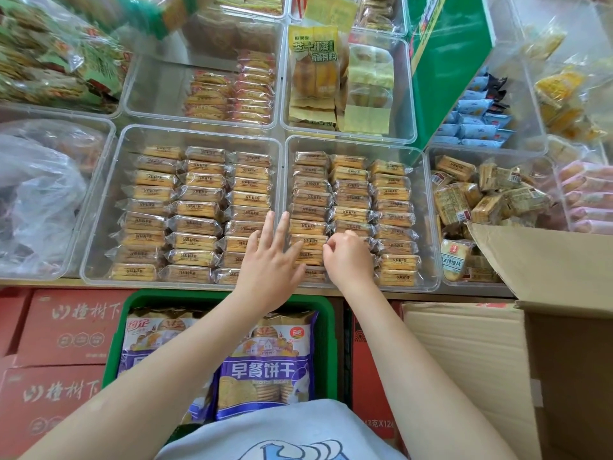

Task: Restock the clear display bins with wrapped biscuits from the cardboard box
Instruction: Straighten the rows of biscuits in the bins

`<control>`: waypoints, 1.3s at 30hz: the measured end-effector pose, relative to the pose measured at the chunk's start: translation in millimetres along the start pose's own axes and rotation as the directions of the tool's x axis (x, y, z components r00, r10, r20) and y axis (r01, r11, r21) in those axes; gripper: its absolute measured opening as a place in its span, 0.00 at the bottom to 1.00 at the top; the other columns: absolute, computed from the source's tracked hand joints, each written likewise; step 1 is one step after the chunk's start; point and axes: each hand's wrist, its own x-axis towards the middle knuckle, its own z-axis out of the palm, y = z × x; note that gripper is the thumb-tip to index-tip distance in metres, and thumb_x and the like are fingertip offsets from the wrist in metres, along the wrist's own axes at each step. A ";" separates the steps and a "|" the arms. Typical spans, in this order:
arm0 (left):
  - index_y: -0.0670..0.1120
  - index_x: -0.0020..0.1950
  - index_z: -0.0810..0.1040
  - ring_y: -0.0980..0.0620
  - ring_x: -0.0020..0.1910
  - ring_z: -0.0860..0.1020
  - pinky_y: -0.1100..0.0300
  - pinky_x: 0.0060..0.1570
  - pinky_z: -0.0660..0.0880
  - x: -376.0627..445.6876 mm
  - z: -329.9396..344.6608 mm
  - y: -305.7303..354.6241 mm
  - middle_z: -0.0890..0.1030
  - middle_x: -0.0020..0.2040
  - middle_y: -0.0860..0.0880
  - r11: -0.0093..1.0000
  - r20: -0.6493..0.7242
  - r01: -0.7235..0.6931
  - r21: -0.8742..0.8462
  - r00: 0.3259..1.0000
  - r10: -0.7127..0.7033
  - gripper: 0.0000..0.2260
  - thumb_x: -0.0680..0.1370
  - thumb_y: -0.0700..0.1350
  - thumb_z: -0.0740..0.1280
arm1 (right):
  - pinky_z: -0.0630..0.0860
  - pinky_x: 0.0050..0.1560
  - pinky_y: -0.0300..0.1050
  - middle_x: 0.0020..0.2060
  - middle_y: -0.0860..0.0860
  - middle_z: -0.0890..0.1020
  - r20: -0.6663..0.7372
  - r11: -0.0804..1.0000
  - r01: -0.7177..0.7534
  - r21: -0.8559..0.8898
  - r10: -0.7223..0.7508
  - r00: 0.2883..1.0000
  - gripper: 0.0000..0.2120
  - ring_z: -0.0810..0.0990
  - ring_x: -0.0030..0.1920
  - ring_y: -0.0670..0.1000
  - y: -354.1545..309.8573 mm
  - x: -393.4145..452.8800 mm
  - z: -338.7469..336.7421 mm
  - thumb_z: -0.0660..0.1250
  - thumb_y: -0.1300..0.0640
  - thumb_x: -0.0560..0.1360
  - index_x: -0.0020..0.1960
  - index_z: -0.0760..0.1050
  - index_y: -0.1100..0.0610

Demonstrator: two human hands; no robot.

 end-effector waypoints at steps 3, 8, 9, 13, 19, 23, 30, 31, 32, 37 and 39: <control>0.55 0.77 0.65 0.39 0.80 0.34 0.41 0.77 0.44 0.1 3.0 2.7 0.37 0.82 0.41 1.000 -0.014 -0.008 -0.013 1.000 0.008 0.23 0.84 0.60 0.50 | 0.68 0.41 0.44 0.54 0.53 0.77 0.035 0.997 0.072 -0.006 -0.072 0.997 0.13 0.73 0.44 0.50 2.9 -1.0 0.0 0.60 0.54 0.83 0.56 0.81 0.58; 0.53 0.81 0.61 0.43 0.81 0.39 0.41 0.77 0.38 2.6 8.3 15.3 0.46 0.83 0.45 0.988 -0.090 -0.150 0.043 0.984 0.154 0.27 0.84 0.60 0.46 | 0.77 0.46 0.49 0.55 0.52 0.76 -0.104 0.993 0.045 0.105 -0.034 0.994 0.11 0.77 0.50 0.53 32.3 4.3 -16.8 0.62 0.57 0.81 0.59 0.81 0.54; 0.52 0.82 0.57 0.45 0.81 0.39 0.42 0.77 0.36 4.3 6.5 19.7 0.46 0.83 0.47 0.979 -0.067 -0.198 0.045 0.977 0.200 0.27 0.84 0.60 0.44 | 0.78 0.48 0.50 0.56 0.53 0.76 -0.165 0.995 0.004 0.097 0.012 0.986 0.11 0.77 0.52 0.54 40.0 4.9 -20.2 0.63 0.58 0.81 0.60 0.81 0.55; 0.51 0.83 0.48 0.48 0.82 0.41 0.44 0.78 0.39 16.9 -0.3 37.4 0.46 0.83 0.51 0.953 0.054 -0.301 0.039 0.953 0.298 0.28 0.85 0.60 0.45 | 0.69 0.52 0.48 0.59 0.53 0.76 -0.160 0.991 -0.133 0.033 0.137 0.978 0.10 0.75 0.59 0.56 61.3 5.4 -25.5 0.66 0.53 0.81 0.61 0.77 0.53; 0.48 0.83 0.53 0.48 0.82 0.49 0.46 0.77 0.52 29.7 -0.3 44.2 0.57 0.82 0.50 0.944 0.102 -0.317 0.087 0.946 0.308 0.29 0.85 0.61 0.45 | 0.66 0.44 0.46 0.53 0.52 0.77 -0.141 0.980 -0.191 0.064 0.198 0.970 0.09 0.74 0.47 0.54 65.6 10.9 -26.6 0.66 0.49 0.81 0.55 0.74 0.54; 0.48 0.83 0.53 0.49 0.82 0.49 0.46 0.76 0.54 28.0 0.4 40.2 0.58 0.82 0.51 0.940 0.103 -0.311 0.136 0.949 0.299 0.30 0.84 0.62 0.43 | 0.65 0.39 0.45 0.50 0.50 0.77 -0.118 0.982 -0.175 0.067 0.182 0.976 0.06 0.73 0.43 0.53 68.4 13.4 -29.4 0.65 0.51 0.81 0.50 0.74 0.53; 0.55 0.82 0.56 0.44 0.82 0.46 0.44 0.77 0.48 14.5 2.8 45.2 0.53 0.83 0.50 0.937 0.106 -0.348 0.042 0.934 0.342 0.27 0.84 0.63 0.45 | 0.70 0.40 0.46 0.48 0.51 0.79 -0.104 0.975 -0.213 0.063 0.219 0.970 0.07 0.75 0.43 0.54 77.0 6.6 -35.2 0.66 0.52 0.81 0.49 0.73 0.56; 0.55 0.81 0.58 0.44 0.82 0.45 0.44 0.77 0.49 12.0 5.3 44.9 0.53 0.83 0.50 0.935 0.110 -0.351 0.048 0.932 0.345 0.27 0.84 0.63 0.46 | 0.70 0.41 0.46 0.48 0.51 0.78 -0.069 0.978 -0.209 0.013 0.210 0.975 0.08 0.75 0.44 0.54 79.6 3.5 -36.1 0.66 0.51 0.81 0.49 0.74 0.56; 0.55 0.81 0.59 0.45 0.82 0.45 0.43 0.77 0.50 10.3 7.9 44.4 0.52 0.83 0.50 0.937 0.115 -0.345 0.050 0.934 0.337 0.27 0.84 0.63 0.46 | 0.70 0.41 0.46 0.49 0.51 0.77 -0.031 0.979 -0.200 -0.040 0.199 0.980 0.10 0.76 0.45 0.54 81.6 0.6 -35.9 0.67 0.49 0.80 0.49 0.75 0.55; 0.56 0.80 0.61 0.46 0.82 0.43 0.42 0.77 0.50 12.7 7.2 48.4 0.51 0.83 0.51 0.951 0.120 -0.310 0.010 0.944 0.307 0.28 0.83 0.66 0.46 | 0.71 0.42 0.46 0.50 0.51 0.78 0.002 0.976 -0.211 -0.058 0.211 0.977 0.11 0.78 0.47 0.54 82.8 -3.0 -29.7 0.67 0.46 0.80 0.47 0.76 0.54; 0.54 0.81 0.59 0.48 0.82 0.42 0.43 0.77 0.48 11.8 4.4 49.8 0.50 0.83 0.52 0.943 0.119 -0.332 0.016 0.937 0.328 0.29 0.83 0.65 0.45 | 0.72 0.42 0.47 0.50 0.51 0.79 0.004 0.976 -0.207 -0.064 0.207 0.978 0.10 0.77 0.47 0.54 81.3 -1.3 -30.3 0.66 0.48 0.80 0.48 0.76 0.55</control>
